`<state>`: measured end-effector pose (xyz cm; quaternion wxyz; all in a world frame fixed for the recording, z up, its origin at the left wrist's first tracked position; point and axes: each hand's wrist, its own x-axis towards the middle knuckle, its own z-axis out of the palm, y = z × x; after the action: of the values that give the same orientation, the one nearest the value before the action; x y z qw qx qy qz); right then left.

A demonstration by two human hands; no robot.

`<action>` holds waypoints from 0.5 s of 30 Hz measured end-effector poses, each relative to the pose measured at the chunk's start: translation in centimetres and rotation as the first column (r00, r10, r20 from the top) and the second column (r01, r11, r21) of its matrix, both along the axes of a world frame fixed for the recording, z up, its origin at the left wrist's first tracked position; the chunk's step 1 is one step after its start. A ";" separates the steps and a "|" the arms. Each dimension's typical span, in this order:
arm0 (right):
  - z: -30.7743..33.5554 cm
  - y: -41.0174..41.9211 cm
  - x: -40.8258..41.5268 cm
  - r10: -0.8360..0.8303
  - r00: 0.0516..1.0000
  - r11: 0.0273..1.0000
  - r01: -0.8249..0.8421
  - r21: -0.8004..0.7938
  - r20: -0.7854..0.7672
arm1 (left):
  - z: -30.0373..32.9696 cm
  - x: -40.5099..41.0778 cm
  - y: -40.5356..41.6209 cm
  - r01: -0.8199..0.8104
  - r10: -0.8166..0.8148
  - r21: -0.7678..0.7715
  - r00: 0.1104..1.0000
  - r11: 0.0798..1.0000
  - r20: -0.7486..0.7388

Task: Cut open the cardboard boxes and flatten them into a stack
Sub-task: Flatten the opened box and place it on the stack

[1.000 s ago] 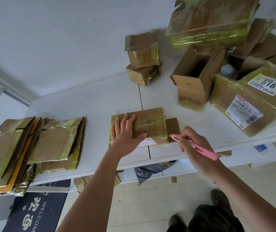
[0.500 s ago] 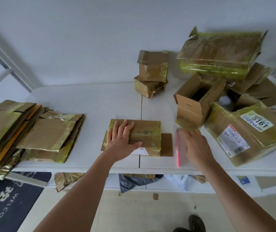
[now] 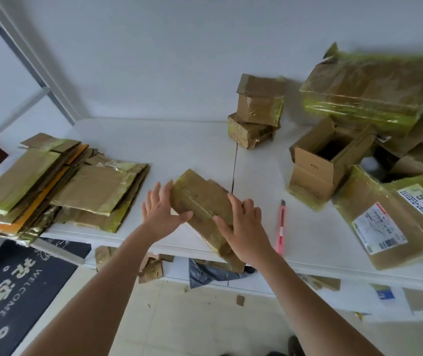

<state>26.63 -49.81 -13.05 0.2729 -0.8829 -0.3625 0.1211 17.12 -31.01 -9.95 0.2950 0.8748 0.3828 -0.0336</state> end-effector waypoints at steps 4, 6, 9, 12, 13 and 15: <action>0.2 0.5 -2.0 -0.048 0.999 0.999 0.048 -0.009 0.011 | 0.6 -1.1 -0.6 -0.294 0.391 -0.508 0.916 0.809 0.093; 0.9 0.7 -1.6 -0.019 1.000 0.999 0.020 -0.030 0.024 | 0.4 -1.0 -1.7 -0.346 0.590 -0.747 0.804 0.567 0.075; 2.2 1.0 -0.5 0.059 0.996 0.990 -0.050 -0.131 0.069 | -0.6 -0.3 -2.7 -0.397 0.720 -0.809 0.692 0.435 0.048; 3.3 2.1 0.6 0.140 0.990 0.986 -0.140 -0.088 -0.003 | -0.7 0.0 -3.1 -0.430 0.725 -0.762 0.685 0.483 0.073; 3.5 2.7 0.8 0.161 0.986 0.985 -0.163 -0.055 -0.035 | -0.6 -0.1 -3.1 -0.434 0.730 -0.760 0.679 0.485 0.078; 3.8 3.7 1.0 0.173 0.982 0.984 -0.176 -0.038 -0.076 | -0.3 -0.2 -3.1 -0.440 0.741 -0.757 0.666 0.483 0.086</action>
<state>27.65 -46.13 -9.23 0.2545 -0.8485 -0.4257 0.1847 16.91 -34.09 -10.29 0.6574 0.4952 0.5560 0.1160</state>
